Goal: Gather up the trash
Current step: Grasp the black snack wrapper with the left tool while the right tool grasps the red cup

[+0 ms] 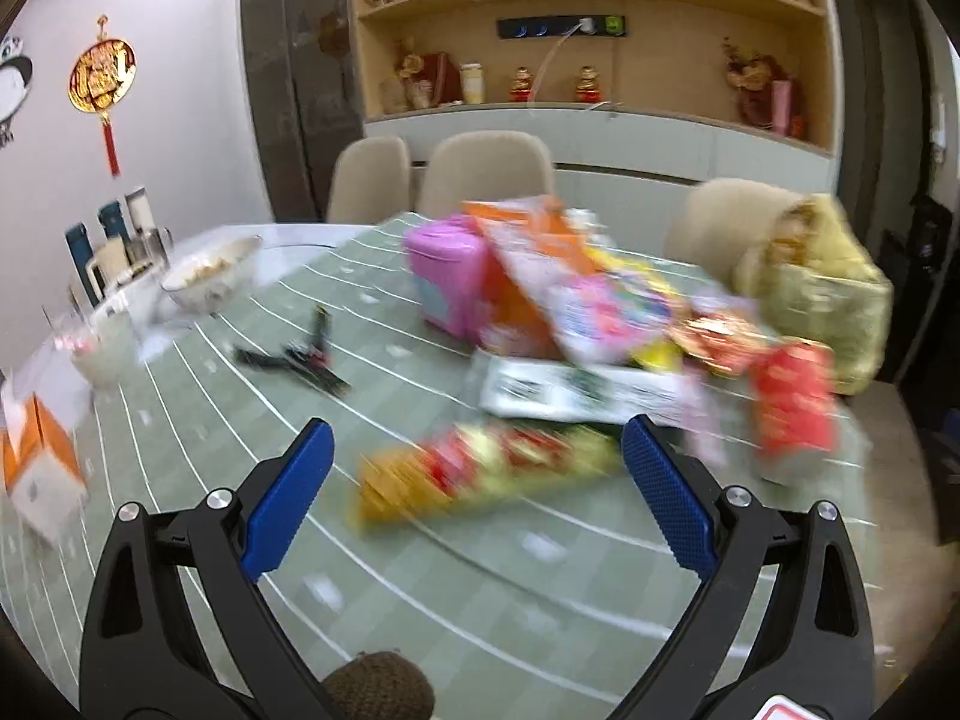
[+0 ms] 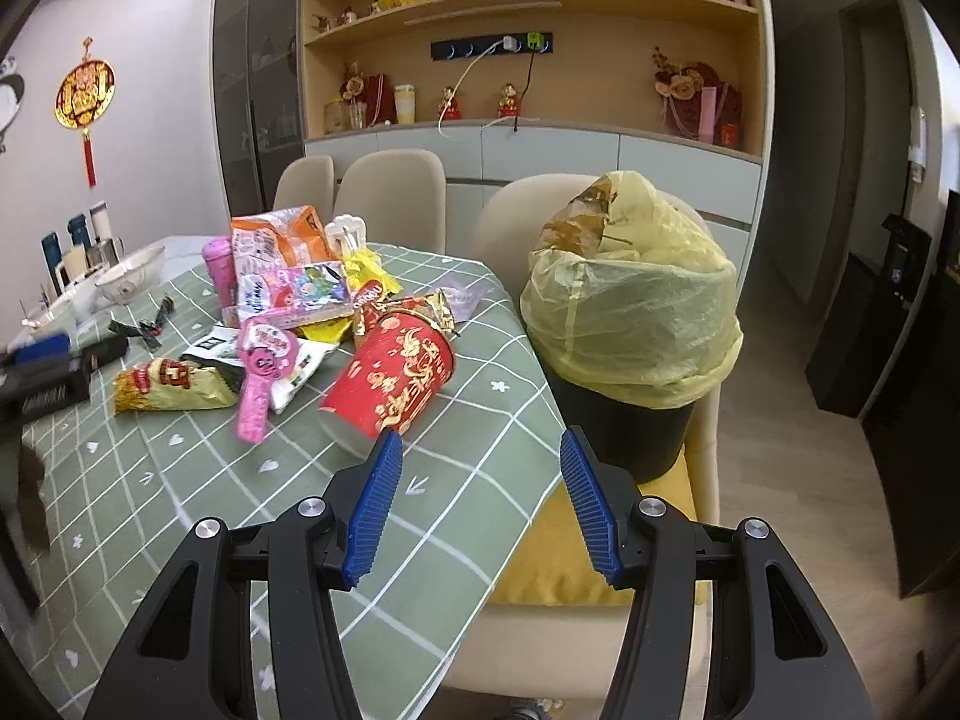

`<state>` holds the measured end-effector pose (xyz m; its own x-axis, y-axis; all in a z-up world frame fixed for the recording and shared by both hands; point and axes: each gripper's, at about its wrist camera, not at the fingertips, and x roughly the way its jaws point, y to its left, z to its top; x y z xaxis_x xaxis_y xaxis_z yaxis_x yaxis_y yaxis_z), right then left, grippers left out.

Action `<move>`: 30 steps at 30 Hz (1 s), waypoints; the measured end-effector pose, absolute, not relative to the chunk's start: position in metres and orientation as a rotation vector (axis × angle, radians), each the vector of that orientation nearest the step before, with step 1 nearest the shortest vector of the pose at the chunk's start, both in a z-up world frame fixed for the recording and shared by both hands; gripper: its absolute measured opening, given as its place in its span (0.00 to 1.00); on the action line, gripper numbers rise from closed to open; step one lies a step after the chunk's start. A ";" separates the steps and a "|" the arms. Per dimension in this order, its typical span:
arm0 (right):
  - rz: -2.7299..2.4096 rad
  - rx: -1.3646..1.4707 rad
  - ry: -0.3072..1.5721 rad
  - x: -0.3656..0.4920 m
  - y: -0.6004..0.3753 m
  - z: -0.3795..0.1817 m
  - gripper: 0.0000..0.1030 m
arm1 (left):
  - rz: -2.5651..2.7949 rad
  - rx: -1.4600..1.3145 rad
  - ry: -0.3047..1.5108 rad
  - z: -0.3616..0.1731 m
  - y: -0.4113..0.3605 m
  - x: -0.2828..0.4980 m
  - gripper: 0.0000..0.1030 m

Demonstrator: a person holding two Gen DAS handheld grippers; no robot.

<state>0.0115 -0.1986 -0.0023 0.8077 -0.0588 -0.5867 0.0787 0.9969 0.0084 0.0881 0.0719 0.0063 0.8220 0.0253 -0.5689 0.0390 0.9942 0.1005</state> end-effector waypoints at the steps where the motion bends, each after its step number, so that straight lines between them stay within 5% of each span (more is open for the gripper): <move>1: -0.076 0.025 0.624 0.015 -0.199 -0.003 0.51 | 0.007 0.104 0.630 0.003 0.084 0.104 0.91; 8: 0.017 0.014 0.682 0.053 -0.199 -0.019 0.51 | 0.112 0.047 0.646 -0.010 0.189 0.204 0.87; 15: 0.073 -0.011 0.725 0.068 -0.191 -0.032 0.51 | 0.016 -0.006 0.898 -0.050 0.232 0.264 0.62; 20: 0.057 0.009 0.742 0.078 -0.196 -0.036 0.51 | -0.005 -0.106 0.936 -0.064 0.238 0.264 0.52; 21: 0.059 0.018 0.741 0.080 -0.197 -0.035 0.51 | -0.019 -0.130 0.936 -0.063 0.238 0.261 0.40; 30: 0.096 0.063 0.767 0.087 -0.198 -0.026 0.51 | -0.099 -0.059 0.856 -0.004 0.171 0.196 0.37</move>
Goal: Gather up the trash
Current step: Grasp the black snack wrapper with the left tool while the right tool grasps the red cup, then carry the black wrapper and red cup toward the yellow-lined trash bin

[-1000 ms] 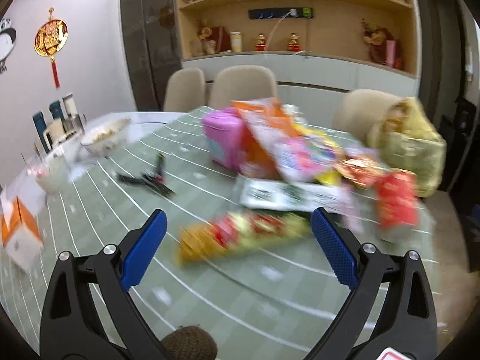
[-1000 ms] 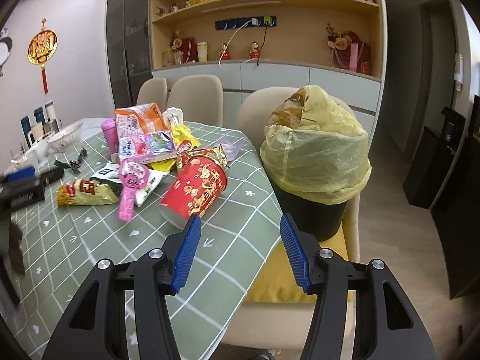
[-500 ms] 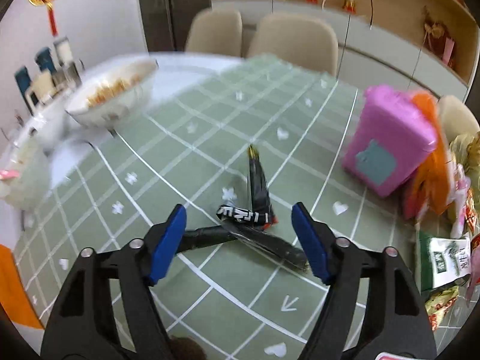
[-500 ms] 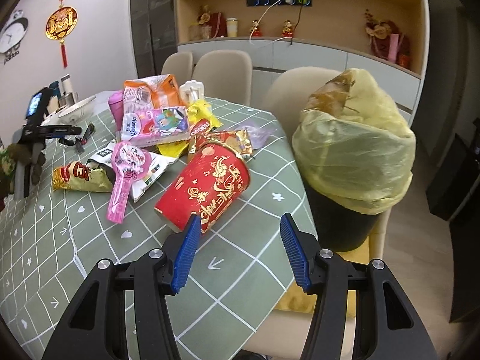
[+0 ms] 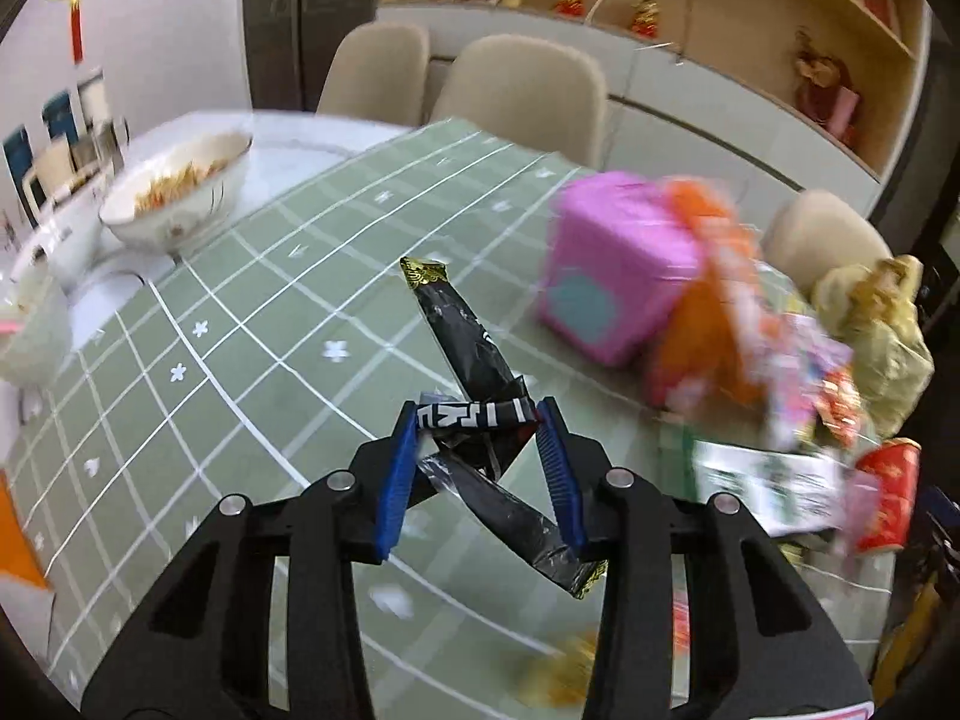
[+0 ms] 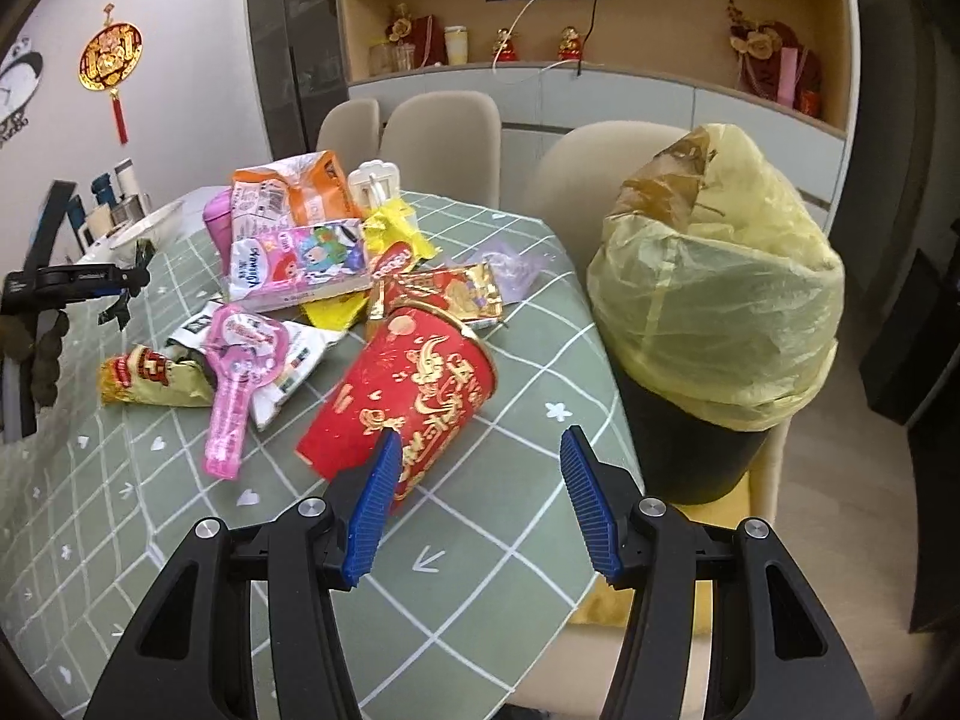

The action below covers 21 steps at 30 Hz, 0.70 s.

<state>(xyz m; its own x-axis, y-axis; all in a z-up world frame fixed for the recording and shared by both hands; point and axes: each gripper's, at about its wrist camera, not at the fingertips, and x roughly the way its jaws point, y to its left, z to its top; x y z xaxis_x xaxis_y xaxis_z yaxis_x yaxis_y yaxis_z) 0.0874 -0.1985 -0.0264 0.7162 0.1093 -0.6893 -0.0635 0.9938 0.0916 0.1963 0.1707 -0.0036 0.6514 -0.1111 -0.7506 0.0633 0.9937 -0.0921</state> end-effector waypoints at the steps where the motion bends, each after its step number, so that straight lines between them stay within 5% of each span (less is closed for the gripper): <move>1: 0.105 0.086 0.771 0.088 -0.199 -0.026 0.51 | -0.109 -0.064 0.851 0.003 0.161 0.188 0.37; 21: 0.154 0.078 0.810 0.142 -0.163 -0.032 0.51 | -0.299 -0.079 0.890 0.008 0.040 0.092 0.39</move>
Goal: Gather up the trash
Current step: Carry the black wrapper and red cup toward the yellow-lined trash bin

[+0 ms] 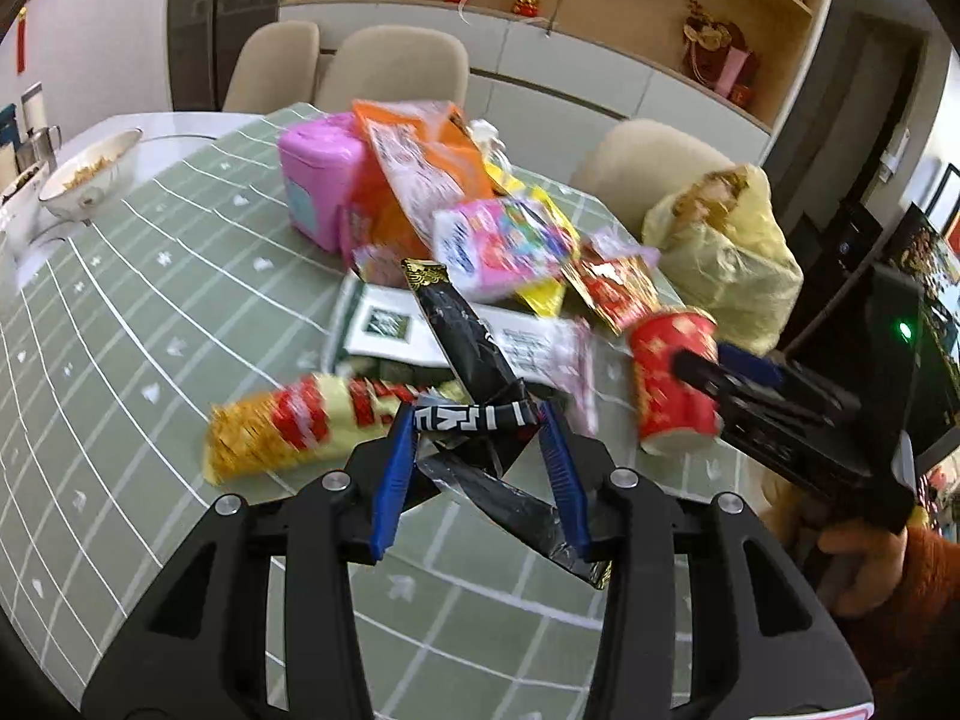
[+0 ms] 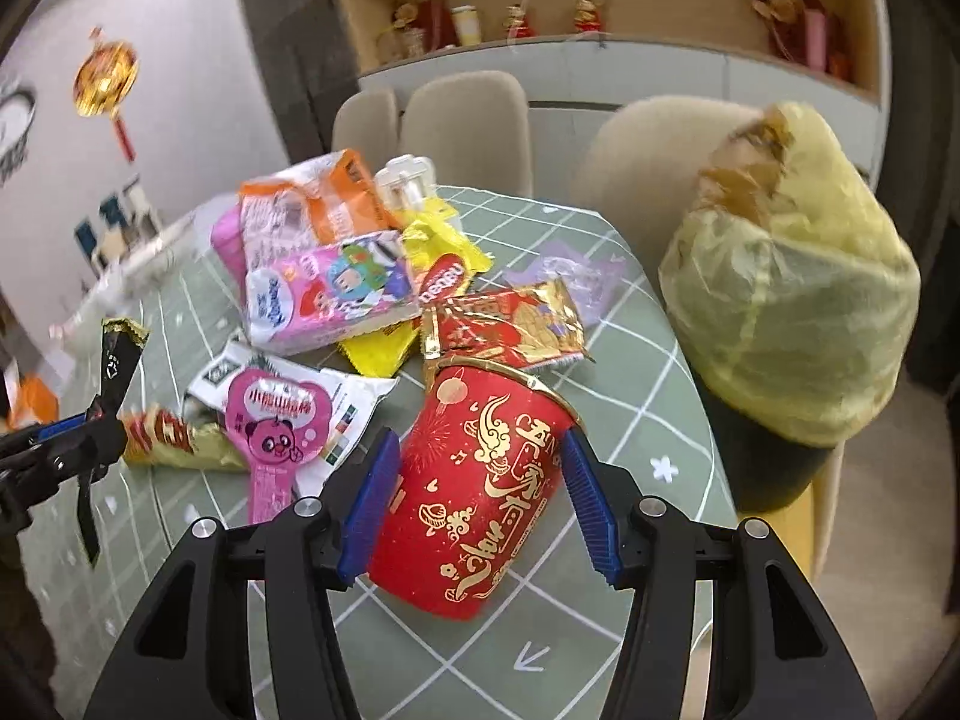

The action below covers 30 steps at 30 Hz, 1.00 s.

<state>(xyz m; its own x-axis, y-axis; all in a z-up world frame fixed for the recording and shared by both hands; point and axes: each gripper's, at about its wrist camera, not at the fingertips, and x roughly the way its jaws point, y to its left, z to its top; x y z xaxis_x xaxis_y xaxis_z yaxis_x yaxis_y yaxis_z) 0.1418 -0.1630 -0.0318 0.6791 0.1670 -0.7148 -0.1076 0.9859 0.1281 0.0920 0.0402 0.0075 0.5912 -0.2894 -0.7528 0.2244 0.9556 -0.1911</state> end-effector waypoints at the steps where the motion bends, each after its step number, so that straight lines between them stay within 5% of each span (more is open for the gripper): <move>1: 0.160 0.067 0.817 0.143 -0.162 -0.032 0.52 | -0.301 -0.074 0.894 0.008 0.037 0.089 0.39; 11: 0.232 0.240 0.919 0.147 -0.184 -0.042 0.56 | -0.207 -0.092 0.901 0.025 0.027 0.050 0.39; 17: 0.320 0.075 1.071 0.157 -0.164 -0.063 0.55 | -0.172 -0.104 0.898 0.023 0.020 0.041 0.39; 22: 0.283 0.041 0.843 0.122 -0.181 -0.029 0.54 | -0.175 -0.135 0.876 0.023 0.016 0.039 0.39; 30: 0.339 0.074 0.796 0.116 -0.216 0.003 0.52 | -0.191 -0.162 0.837 0.026 -0.001 0.055 0.39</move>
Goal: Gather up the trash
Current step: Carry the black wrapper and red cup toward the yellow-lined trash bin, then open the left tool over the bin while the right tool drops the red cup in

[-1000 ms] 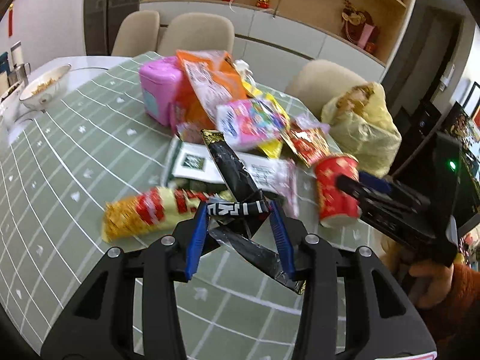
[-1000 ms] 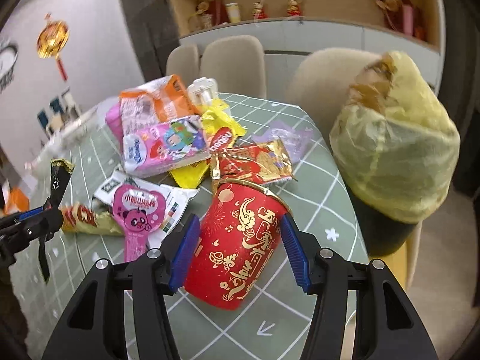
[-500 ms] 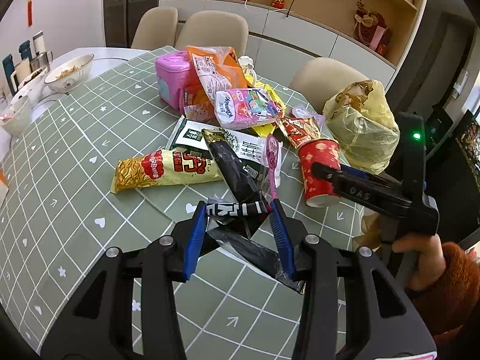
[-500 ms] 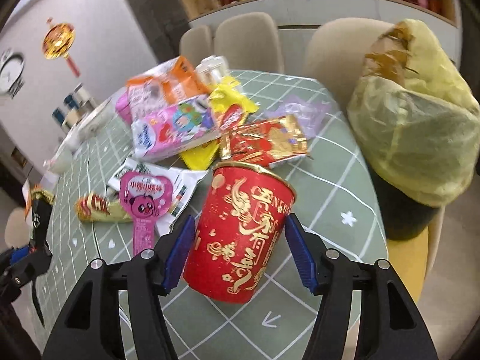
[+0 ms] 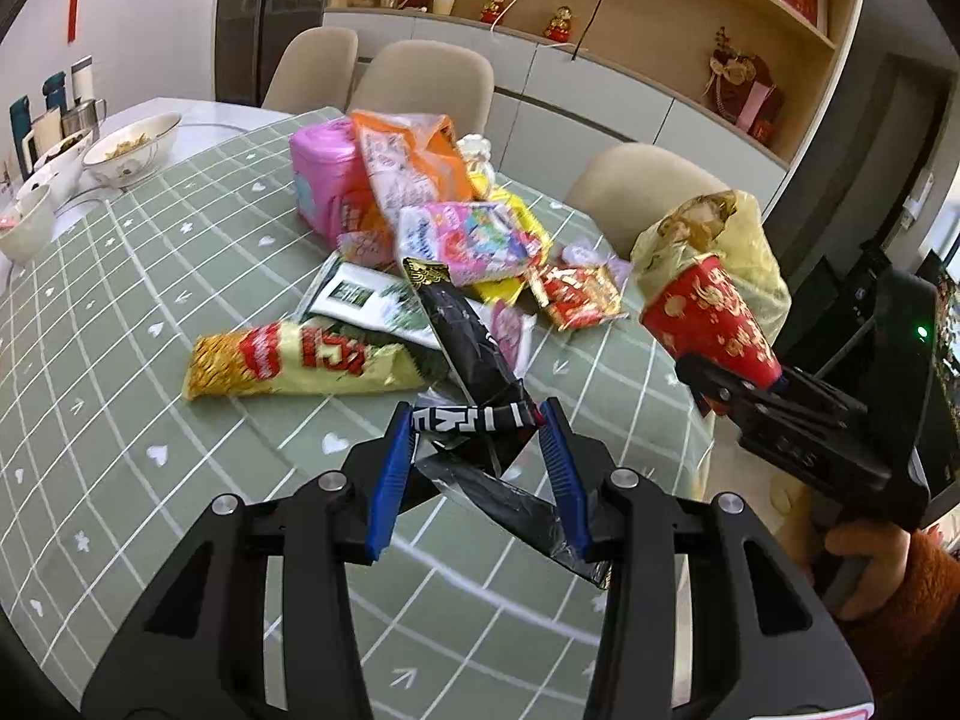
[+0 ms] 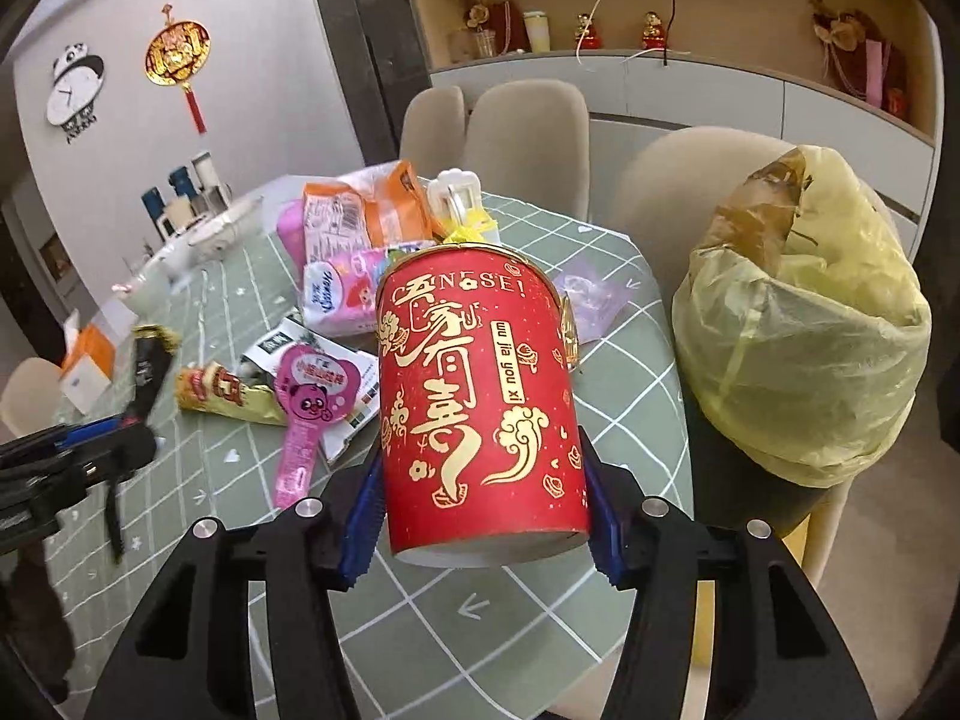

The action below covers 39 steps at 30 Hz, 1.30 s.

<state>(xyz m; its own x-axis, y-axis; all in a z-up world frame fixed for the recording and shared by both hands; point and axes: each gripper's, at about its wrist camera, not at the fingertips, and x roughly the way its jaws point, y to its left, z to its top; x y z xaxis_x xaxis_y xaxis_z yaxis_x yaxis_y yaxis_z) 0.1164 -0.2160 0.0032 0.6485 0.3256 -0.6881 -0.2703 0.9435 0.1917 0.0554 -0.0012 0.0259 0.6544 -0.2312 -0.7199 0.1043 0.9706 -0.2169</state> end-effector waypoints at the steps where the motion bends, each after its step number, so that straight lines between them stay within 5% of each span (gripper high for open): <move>1: 0.338 0.067 0.786 0.115 -0.221 0.009 0.52 | -0.200 -0.157 0.829 0.028 -0.005 0.058 0.39; 9: 0.185 0.028 0.706 0.106 -0.299 0.039 0.52 | -0.365 -0.118 0.746 0.058 -0.071 0.106 0.39; 20: -0.027 0.030 0.704 0.124 -0.437 0.052 0.52 | -0.724 -0.032 0.749 0.064 -0.259 0.250 0.39; 26: -0.092 0.084 0.732 0.150 -0.497 0.037 0.52 | -0.773 -0.024 0.842 0.027 -0.322 0.314 0.63; 39: 0.116 0.116 0.643 0.256 -0.464 0.049 0.52 | -0.660 -0.057 0.883 0.027 -0.269 0.286 0.65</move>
<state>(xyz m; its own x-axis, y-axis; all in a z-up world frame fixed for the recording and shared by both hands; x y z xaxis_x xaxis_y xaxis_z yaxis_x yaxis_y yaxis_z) 0.2557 -0.4637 0.0486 0.7945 0.1442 -0.5899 -0.0720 0.9869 0.1442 0.2856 -0.2693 0.0270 0.4520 -0.5565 -0.6971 0.5111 0.8021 -0.3089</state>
